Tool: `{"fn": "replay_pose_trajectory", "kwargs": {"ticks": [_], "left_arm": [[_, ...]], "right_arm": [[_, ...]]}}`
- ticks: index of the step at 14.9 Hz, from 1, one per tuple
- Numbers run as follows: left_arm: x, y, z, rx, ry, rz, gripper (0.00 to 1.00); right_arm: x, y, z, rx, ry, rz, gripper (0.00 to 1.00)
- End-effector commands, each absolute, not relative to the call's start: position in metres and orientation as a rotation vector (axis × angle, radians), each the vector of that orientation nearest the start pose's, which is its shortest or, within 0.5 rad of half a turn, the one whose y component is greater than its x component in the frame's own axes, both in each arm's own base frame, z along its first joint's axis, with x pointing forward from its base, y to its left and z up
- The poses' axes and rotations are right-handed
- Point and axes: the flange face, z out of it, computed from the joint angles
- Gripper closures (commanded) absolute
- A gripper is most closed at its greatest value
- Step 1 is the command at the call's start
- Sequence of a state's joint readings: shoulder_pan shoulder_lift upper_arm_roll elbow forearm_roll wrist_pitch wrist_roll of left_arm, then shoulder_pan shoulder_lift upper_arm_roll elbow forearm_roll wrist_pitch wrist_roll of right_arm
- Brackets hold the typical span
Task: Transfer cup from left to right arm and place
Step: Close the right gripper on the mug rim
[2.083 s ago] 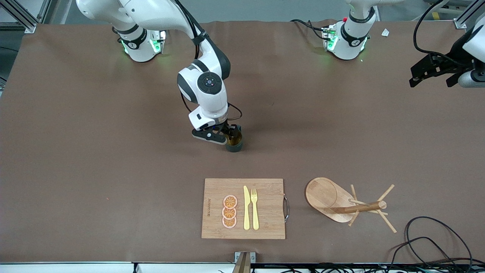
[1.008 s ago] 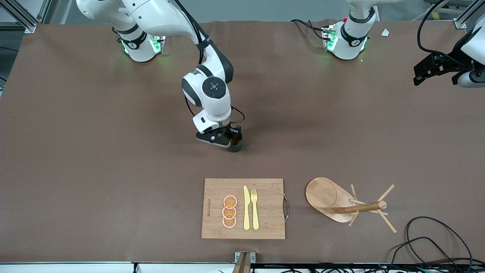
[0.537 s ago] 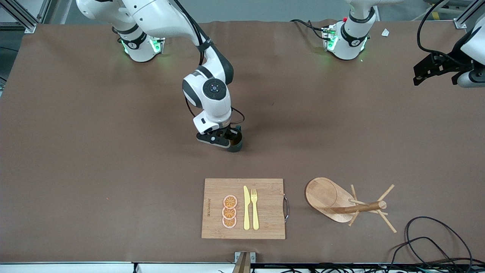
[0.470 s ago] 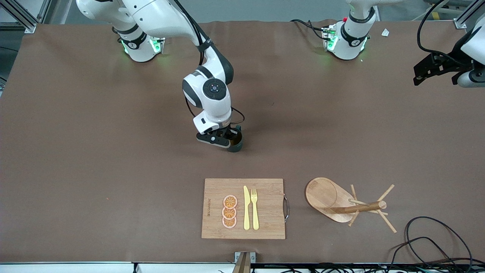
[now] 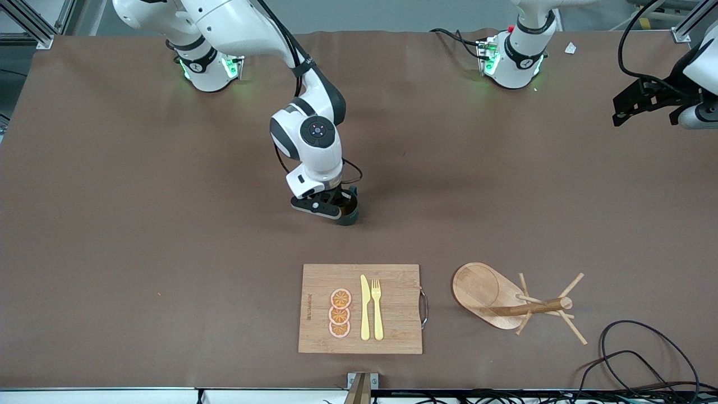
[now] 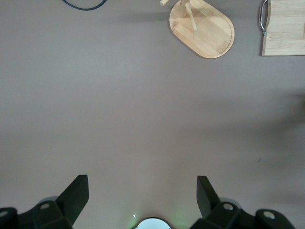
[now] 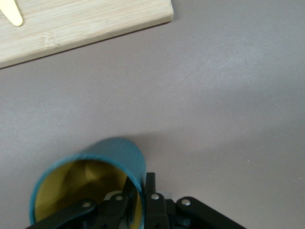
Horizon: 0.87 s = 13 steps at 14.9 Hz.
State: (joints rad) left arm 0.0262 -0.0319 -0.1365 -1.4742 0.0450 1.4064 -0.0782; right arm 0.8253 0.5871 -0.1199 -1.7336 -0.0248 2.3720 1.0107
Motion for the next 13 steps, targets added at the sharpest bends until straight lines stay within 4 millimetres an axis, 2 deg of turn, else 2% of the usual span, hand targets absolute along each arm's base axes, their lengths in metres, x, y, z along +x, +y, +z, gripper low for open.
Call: {"fn": "replay_pose_trajectory", "kwargs": {"ticks": [1, 7, 9, 11, 13], "left_arm": [[0.518, -0.057, 0.679, -3.077, 0.049, 0.053, 0.00], [0.518, -0.059, 0.678, -3.074, 0.056, 0.054, 0.00], [0.518, -0.058, 0.678, -3.074, 0.058, 0.055, 0.00], [0.518, -0.057, 0.678, -3.074, 0.060, 0.055, 0.00], [0.518, -0.057, 0.678, -3.075, 0.061, 0.055, 0.00]], "right_arm": [[0.509, 0.448, 0.248, -3.122, 0.431, -0.180, 0.96], [0.510, 0.446, 0.249, -3.127, 0.440, -0.163, 1.00], [0.513, 0.443, 0.255, -3.127, 0.412, -0.169, 1.00], [0.511, 0.440, 0.259, -3.161, 0.339, -0.144, 1.00], [0.510, 0.433, 0.272, -3.213, 0.150, -0.095, 1.00]]}}
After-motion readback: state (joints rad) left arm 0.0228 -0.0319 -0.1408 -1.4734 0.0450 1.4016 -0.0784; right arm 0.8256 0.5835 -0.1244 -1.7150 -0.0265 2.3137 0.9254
